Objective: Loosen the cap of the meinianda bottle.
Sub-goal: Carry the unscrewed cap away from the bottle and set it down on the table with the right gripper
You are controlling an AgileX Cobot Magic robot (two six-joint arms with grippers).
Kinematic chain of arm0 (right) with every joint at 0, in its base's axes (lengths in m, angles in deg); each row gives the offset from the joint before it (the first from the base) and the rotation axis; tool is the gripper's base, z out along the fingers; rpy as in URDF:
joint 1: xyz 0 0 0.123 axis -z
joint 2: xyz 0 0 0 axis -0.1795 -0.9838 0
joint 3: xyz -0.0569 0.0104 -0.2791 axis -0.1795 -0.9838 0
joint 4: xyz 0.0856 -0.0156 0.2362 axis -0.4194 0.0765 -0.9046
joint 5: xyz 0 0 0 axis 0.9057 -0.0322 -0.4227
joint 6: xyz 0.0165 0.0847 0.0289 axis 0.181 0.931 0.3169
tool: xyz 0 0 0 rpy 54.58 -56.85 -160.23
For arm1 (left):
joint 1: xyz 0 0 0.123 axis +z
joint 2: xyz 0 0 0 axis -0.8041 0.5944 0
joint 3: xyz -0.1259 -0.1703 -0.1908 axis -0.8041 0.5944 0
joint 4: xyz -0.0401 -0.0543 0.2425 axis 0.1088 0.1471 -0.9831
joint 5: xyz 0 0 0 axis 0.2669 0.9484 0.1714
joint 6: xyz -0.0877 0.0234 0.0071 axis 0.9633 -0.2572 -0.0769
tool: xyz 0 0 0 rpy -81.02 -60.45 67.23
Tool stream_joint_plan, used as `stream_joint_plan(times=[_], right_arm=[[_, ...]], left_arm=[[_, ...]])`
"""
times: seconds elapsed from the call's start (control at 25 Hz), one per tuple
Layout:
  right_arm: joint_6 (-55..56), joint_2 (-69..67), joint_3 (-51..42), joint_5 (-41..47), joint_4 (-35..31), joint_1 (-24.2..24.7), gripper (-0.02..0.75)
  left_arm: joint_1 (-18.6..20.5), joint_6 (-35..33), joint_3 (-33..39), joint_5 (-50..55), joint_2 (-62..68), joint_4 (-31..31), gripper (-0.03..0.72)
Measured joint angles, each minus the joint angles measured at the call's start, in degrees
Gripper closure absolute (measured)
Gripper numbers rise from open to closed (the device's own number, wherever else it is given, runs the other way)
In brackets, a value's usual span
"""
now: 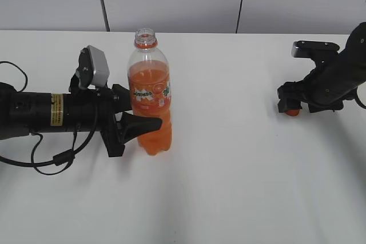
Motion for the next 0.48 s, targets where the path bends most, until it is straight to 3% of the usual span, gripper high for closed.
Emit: stream_joint_plan(times=[0.08, 0.32, 0.48], right_arm=[[-0.21, 0.79, 0.0, 0.07, -0.28, -0.47, 0.158], [-1.55, 3.94, 0.0, 1.01, -0.35, -3.74, 0.157], [-2.07, 6.15, 0.0, 1.32, -0.35, -6.15, 0.157]], left_arm=[[0.0, 0.34, 0.0, 0.05, 0.0, 0.0, 0.294], [0.0, 1.3, 0.0, 0.06, 0.0, -0.75, 0.115], [0.13, 1.47, 0.0, 0.06, 0.0, -1.9, 0.099]])
